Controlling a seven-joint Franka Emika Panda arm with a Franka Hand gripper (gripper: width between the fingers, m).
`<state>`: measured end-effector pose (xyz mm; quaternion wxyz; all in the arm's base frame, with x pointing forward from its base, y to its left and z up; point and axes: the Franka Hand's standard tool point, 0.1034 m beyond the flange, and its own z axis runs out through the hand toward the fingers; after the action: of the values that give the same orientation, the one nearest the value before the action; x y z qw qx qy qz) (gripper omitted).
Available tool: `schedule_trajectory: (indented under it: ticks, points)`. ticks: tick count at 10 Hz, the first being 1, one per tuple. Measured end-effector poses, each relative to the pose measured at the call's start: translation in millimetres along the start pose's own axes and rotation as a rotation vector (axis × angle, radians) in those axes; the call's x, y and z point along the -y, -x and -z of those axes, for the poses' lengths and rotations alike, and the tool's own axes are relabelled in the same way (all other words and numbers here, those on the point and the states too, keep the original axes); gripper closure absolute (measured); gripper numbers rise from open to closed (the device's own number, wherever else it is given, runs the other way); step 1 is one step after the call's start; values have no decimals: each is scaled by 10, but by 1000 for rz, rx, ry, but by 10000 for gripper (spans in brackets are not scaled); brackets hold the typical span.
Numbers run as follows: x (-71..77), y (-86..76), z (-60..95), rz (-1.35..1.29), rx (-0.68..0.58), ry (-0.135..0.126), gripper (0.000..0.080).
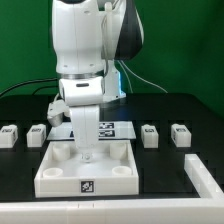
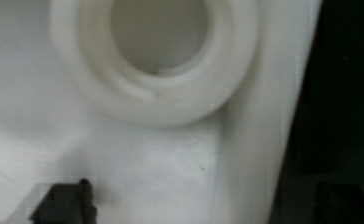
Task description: Assemble one leg
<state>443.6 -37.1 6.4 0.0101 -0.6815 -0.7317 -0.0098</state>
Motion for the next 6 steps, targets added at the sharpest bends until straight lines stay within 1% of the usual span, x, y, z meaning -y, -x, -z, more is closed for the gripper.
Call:
schedule_trajectory:
  ticks: [1, 2, 4, 6]
  points:
    - [4, 0, -4, 0, 0, -1, 374]
    - [6, 0, -5, 0, 0, -1, 374]
    - [10, 0, -8, -1, 0, -2, 729]
    - [12, 9, -8, -6, 0, -2, 742]
